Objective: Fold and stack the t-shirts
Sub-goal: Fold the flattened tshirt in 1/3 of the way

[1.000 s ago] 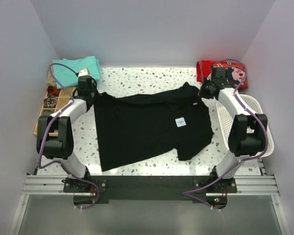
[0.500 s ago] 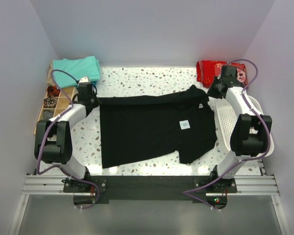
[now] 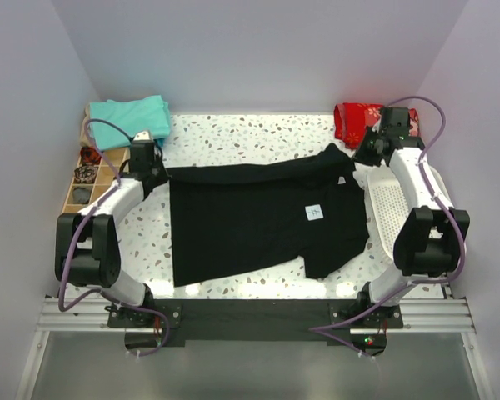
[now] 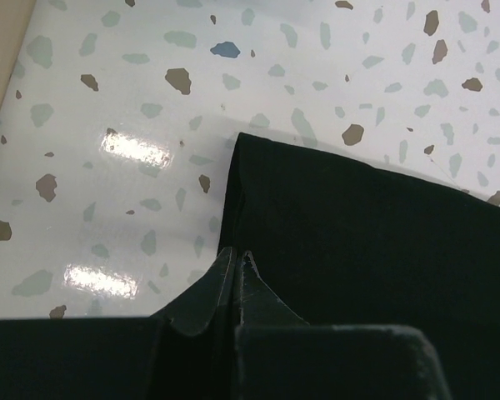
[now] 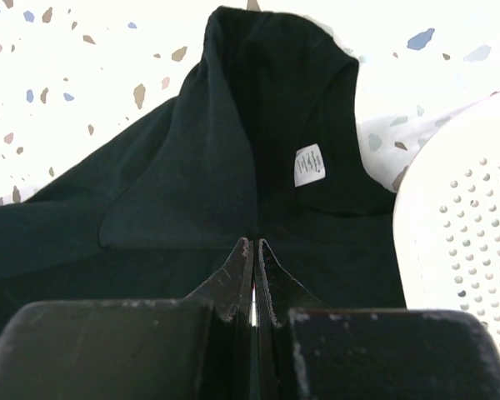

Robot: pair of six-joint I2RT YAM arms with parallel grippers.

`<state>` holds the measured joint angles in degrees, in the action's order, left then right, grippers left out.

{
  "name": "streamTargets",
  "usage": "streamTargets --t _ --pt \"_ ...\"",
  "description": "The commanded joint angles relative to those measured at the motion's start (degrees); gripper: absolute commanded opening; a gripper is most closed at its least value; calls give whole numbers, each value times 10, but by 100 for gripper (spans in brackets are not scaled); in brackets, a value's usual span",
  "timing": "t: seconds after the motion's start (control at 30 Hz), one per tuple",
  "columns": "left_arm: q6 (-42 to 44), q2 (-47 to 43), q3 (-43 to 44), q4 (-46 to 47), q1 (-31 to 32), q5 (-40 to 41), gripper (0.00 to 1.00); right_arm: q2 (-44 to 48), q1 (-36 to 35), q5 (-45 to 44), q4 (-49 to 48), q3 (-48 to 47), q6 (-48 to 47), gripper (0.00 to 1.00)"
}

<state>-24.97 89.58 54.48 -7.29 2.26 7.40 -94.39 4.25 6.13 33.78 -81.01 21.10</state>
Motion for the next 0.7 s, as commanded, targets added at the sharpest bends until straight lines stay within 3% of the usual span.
streamTargets --t 0.0,0.5,0.53,0.57,0.6,0.67 --pt "-7 -42 -7 -12 -5 -17 0 48 3 19 27 24 -12 0" --pt "-9 -44 -60 -11 -2 -68 0 58 3 -105 27 109 -16 0" --pt "-11 -42 -63 -11 -2 -63 0 54 3 -108 25 111 -13 5" --pt "-14 -40 -65 -15 -2 -58 0 49 3 -109 24 111 -12 23" --pt "-15 -35 -65 -17 -2 -56 8 48 3 -110 16 112 -12 29" --pt "-12 -30 -61 -15 -2 -56 45 56 3 -115 9 111 -13 41"
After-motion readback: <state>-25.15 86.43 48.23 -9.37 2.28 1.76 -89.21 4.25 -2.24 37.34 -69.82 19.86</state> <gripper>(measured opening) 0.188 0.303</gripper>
